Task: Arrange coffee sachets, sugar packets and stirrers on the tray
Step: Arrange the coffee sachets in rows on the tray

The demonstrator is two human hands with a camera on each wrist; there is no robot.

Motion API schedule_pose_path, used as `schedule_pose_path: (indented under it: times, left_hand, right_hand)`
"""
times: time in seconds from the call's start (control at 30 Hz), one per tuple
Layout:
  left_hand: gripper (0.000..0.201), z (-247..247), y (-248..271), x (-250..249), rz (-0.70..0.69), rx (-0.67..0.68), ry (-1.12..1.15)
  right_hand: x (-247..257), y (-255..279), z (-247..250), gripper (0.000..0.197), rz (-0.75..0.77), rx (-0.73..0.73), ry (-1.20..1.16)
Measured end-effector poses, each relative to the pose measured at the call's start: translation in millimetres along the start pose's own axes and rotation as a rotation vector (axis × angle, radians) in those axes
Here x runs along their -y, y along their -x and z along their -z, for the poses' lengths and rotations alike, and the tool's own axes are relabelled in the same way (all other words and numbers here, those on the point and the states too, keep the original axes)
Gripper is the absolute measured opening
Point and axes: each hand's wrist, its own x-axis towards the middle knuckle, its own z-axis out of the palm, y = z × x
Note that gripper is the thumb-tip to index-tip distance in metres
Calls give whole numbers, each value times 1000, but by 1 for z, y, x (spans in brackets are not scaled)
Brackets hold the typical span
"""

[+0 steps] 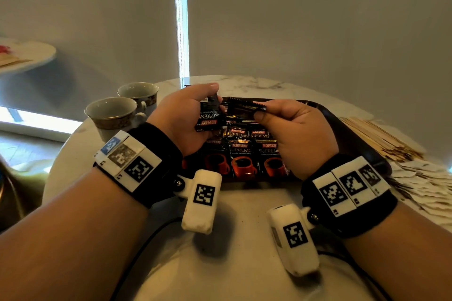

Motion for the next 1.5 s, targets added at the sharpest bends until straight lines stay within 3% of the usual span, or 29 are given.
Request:
schedule_pose_path:
  times: [0.23,0.37,0.47,0.6,0.9,1.1,1.5]
  left_hand:
    - [51,-2,7,3,-36,110,-58]
    - [67,-5,11,3,-32,186,-109]
    - [61,-4,10,4,-22,202,-148]
    - [43,-2,5,4,-28,161,-181]
    - [30,-1,1,5,-4,76,-177]
    - [33,4,5,-7,-61,-20,45]
    - [27,-3,8,-2,-58,-52,54]
  right_hand:
    - [-2,-2,1,11,-84,-12,-31]
    - [-1,-3,2,27,-99,-4,-55]
    - [-1,-3,3,31,-98,-1,-49]
    - [-1,-3,3,23,-79,-5,-33]
    - [-8,-7,5,21,-152,9,27]
    - [-13,-6,5,16,-222,55,133]
    - [-8,-3,3,15,-298,140,205]
